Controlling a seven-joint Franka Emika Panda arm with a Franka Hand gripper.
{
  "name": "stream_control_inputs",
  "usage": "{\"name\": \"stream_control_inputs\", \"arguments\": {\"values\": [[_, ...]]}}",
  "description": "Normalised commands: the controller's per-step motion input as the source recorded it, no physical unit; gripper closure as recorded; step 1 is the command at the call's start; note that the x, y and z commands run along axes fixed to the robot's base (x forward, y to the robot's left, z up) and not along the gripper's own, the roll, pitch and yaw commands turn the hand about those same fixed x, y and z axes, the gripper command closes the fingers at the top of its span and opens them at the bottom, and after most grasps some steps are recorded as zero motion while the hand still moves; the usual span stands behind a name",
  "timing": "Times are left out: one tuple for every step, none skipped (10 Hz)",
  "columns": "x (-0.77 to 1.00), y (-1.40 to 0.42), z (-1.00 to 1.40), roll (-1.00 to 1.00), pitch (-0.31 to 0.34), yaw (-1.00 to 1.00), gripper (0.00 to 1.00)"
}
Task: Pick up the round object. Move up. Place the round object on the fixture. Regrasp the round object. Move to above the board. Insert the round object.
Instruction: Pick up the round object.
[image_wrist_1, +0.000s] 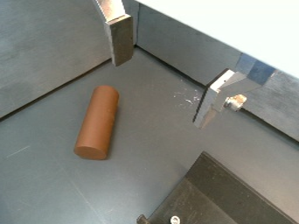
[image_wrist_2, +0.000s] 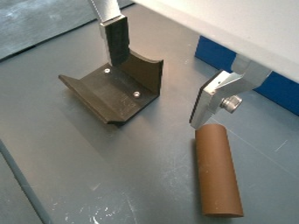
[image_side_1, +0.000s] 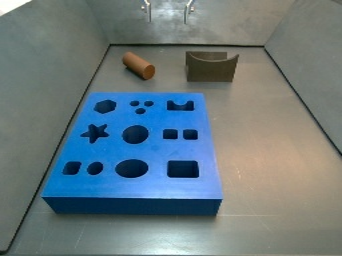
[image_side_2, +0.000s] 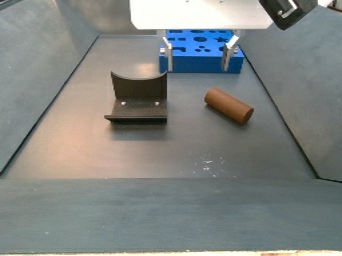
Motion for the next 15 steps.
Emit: {"name": "stream_control_inputs", "arguments": {"values": [[0.00, -0.01, -0.22, 0.00, -0.140, 0.03, 0.00], [0.00, -0.24, -0.41, 0.00, -0.357, 0.94, 0.00], [0.00, 0.00, -0.43, -0.19, -0.280, 1.00, 0.00], [0.00, 0.00, -0.43, -0.20, -0.257, 1.00, 0.00], [0.00, 0.00, -0.45, -0.19, -0.243, 1.00, 0.00], [0.00, 0.00, -0.51, -0.18, -0.203, 1.00, 0.00], [0.00, 0.02, 0.00, -0.02, 0.000, 0.01, 0.00], [-0.42, -0.27, -0.35, 0.00, -0.174, 0.00, 0.00], [-0.79, -0.41, -0.37, 0.00, -0.294, 0.03, 0.00], [-0.70, -0.24, -0.46, -0.05, -0.249, 0.21, 0.00], [-0.42, -0.07, -0.16, 0.00, -0.166, 0.16, 0.00], [0.00, 0.00, -0.03, 0.00, 0.000, 0.00, 0.00], [-0.41, 0.00, -0.16, -0.22, -0.149, 0.22, 0.00], [-0.50, -0.16, -0.20, -0.13, -0.211, 0.64, 0.00], [0.00, -0.01, 0.00, 0.03, 0.000, 0.00, 0.00]]}}
